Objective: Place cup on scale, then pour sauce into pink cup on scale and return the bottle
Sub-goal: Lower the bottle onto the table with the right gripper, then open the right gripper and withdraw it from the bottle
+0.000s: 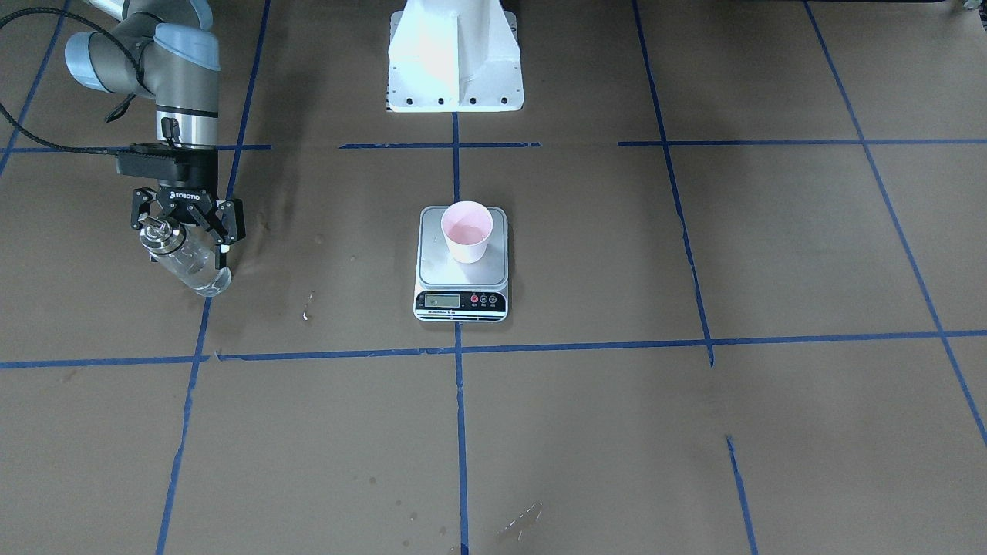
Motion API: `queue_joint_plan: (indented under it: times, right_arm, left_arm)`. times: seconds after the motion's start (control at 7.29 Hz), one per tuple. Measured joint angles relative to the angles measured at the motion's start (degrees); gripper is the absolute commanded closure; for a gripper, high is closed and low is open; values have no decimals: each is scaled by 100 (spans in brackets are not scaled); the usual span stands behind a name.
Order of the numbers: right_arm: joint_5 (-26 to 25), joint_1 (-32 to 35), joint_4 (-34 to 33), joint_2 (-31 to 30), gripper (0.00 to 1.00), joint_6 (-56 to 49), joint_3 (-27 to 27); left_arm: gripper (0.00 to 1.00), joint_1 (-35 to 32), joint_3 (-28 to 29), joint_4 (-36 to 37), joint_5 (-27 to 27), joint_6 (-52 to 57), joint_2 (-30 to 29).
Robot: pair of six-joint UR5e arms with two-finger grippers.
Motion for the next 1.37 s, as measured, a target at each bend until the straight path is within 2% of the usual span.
queue_joint_plan:
  times: [0.14,0.82,1.1,1.37]
  right_arm:
    - [192,1,-57,-91,0,-1,83]
    - [1398,12,-1219,-276,0,-1,1210]
    - [2054,7,-2221,-264,0,-1,1862]
    - [2942,49,-3222,-165,0,-1,2522]
  left_arm:
    - [0,-1,-17,2,0,0,1]
    - [0,-3,-43,4,0,0,3]
    - [0,0,-43,3,0,0,3]
    - [0,-5,-42,1,0,8,9]
